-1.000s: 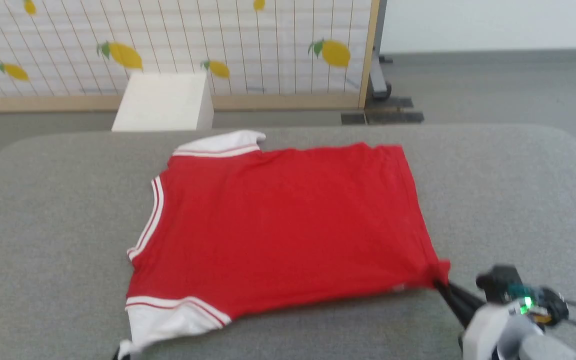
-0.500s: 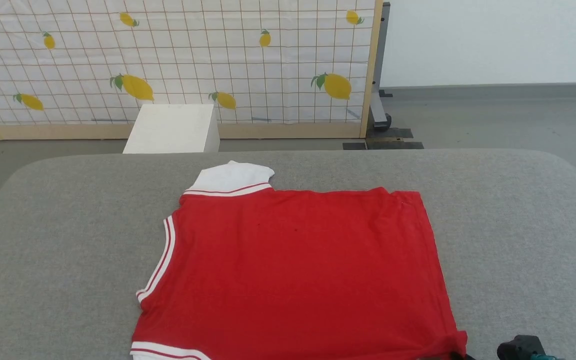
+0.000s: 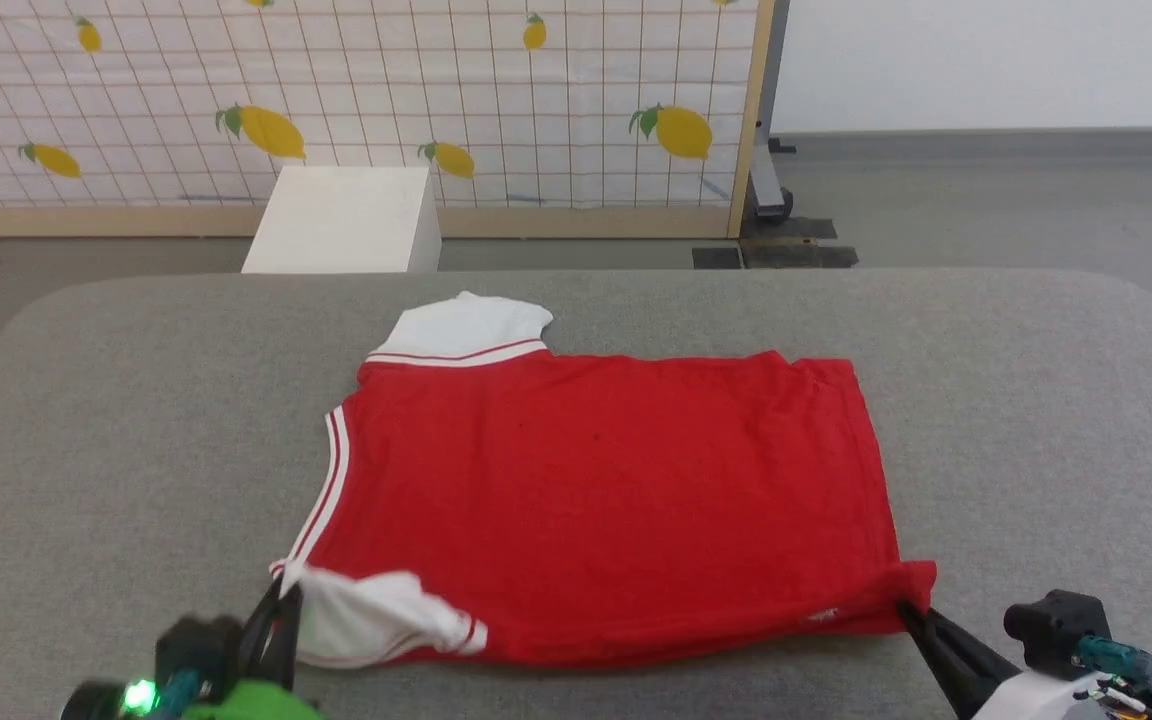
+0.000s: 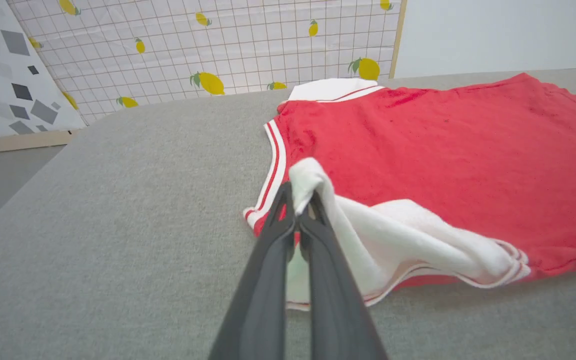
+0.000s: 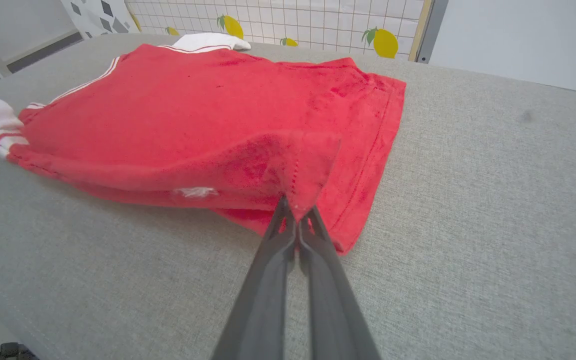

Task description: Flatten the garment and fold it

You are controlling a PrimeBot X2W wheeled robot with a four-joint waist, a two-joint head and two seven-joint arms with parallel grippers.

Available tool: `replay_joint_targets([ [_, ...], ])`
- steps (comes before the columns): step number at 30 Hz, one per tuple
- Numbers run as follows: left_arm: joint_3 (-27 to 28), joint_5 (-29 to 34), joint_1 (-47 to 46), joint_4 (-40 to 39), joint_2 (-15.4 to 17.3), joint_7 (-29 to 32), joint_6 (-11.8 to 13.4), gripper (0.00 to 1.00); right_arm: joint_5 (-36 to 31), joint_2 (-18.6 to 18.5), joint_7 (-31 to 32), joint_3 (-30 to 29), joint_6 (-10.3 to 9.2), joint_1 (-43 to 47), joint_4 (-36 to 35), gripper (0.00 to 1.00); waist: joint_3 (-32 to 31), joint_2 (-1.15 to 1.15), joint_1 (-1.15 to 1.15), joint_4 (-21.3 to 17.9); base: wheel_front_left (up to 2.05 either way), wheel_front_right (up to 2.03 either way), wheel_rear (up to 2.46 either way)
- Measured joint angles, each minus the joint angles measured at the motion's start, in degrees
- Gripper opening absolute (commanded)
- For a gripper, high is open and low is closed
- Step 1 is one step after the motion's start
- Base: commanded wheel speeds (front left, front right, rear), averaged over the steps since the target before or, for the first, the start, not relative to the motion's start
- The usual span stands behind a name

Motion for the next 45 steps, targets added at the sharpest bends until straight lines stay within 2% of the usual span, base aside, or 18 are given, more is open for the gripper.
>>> replay_joint_targets([
  [5, -1.82, 1.32, -8.51, 1.86, 0.89, 1.15, -0.80, 0.00, -0.90, 1.83, 1.20, -1.85, 0.00, -0.86, -1.93, 0.00, 2.73, 0.00, 0.00, -0.32, 0.00, 0.00, 0.00],
  [12, -1.43, 1.29, -21.42, 9.60, 1.81, -0.07, -0.98, 0.00, -1.27, 3.57, 2.23, -3.87, 0.00, -7.49, -1.11, 0.00, 8.53, 0.00, 0.00, -0.97, 0.00, 0.00, 0.00],
  [24, -1.97, 0.93, -34.57, 32.98, 1.71, -2.42, -1.25, 0.00, -1.34, 3.71, 4.45, 1.02, 0.00, -20.37, 11.58, 0.00, 18.89, 0.00, 0.01, -2.03, 0.00, 0.00, 0.00],
  [31, -3.13, 0.35, -38.43, 40.02, 1.44, -5.04, -1.82, 0.00, -1.13, 3.68, 2.89, 2.99, 0.04, -23.62, 15.18, 0.00, 21.34, 0.00, 0.01, -2.11, 0.00, 0.00, 0.00],
  [32, -3.27, 0.34, -38.54, 40.35, 1.36, -5.21, -1.88, 0.03, -1.12, 3.66, 2.55, 3.15, 0.03, -23.63, 15.41, 0.21, 21.19, 0.00, 0.01, -2.07, 0.00, 0.00, 0.00],
  [33, -3.44, 0.27, -38.61, 40.68, 1.19, -5.25, -1.89, 0.56, -1.13, 3.61, 2.11, 3.37, 0.03, -23.62, 15.62, 0.47, 20.92, 0.00, 0.01, -2.03, 0.00, 0.00, 0.00],
  [34, -3.64, 0.27, -38.60, 40.67, 1.05, -5.25, -1.89, 1.00, -1.15, 3.52, 1.74, 3.59, 0.02, -23.62, 15.74, 1.00, 20.52, 0.00, 0.01, -1.99, 0.00, 0.00, 0.00],
  [40, -3.09, 0.37, -35.78, 34.97, 1.83, -4.65, -1.99, 1.00, -2.03, 3.10, 0.04, 1.59, 0.01, -20.67, 14.66, 1.00, 16.72, 0.00, 0.01, -1.43, 0.00, 0.00, 0.00],
  [43, -3.99, 0.43, -35.53, 34.03, 3.32, -4.56, -2.31, 1.00, -3.33, 2.83, -0.11, -0.63, 0.01, -18.38, 12.51, 1.00, 14.55, 0.00, 0.01, -0.97, 0.00, 0.00, 0.00],
  [45, -5.56, 0.42, -35.78, 32.99, 4.85, -1.57, -2.35, 1.00, -4.28, 2.83, 0.34, -2.00, 0.01, -17.02, 10.80, 1.00, 13.09, 0.00, 0.01, -0.65, 0.00, 0.00, 0.00],
])
